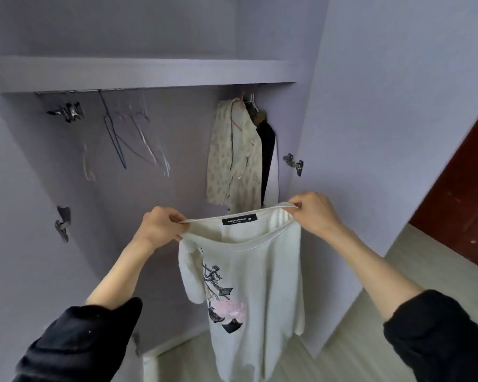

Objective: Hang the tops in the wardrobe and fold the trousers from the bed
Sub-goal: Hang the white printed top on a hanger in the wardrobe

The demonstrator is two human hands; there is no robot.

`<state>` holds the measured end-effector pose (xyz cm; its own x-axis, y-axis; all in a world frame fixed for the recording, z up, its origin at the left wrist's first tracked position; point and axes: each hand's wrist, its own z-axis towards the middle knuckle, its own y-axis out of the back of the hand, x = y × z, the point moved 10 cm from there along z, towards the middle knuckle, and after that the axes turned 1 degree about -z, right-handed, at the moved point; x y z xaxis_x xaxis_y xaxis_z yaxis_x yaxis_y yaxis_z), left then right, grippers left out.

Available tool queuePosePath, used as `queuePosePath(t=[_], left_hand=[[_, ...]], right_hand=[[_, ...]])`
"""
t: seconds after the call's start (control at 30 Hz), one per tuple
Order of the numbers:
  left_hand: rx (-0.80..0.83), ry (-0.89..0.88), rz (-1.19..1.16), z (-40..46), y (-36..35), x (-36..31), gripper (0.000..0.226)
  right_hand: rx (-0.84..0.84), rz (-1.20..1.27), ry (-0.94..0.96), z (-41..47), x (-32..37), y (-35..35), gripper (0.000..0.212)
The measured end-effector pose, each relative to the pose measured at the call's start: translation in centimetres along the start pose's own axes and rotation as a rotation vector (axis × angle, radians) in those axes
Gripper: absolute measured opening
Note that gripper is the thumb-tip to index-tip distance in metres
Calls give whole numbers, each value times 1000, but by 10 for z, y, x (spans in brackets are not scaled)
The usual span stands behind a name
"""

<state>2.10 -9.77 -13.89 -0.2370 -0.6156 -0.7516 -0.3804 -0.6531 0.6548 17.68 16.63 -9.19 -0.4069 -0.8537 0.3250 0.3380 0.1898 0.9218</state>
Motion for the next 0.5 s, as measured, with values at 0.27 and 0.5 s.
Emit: queuePosePath(t=[0.27,0.5], left_hand=[[20,255,-508,91,1,51,16],[-110,386,-712,136,14,78,17]], right_hand=[[192,113,82,128,30,-83,26],[510,134,124,201,60,-161,19]])
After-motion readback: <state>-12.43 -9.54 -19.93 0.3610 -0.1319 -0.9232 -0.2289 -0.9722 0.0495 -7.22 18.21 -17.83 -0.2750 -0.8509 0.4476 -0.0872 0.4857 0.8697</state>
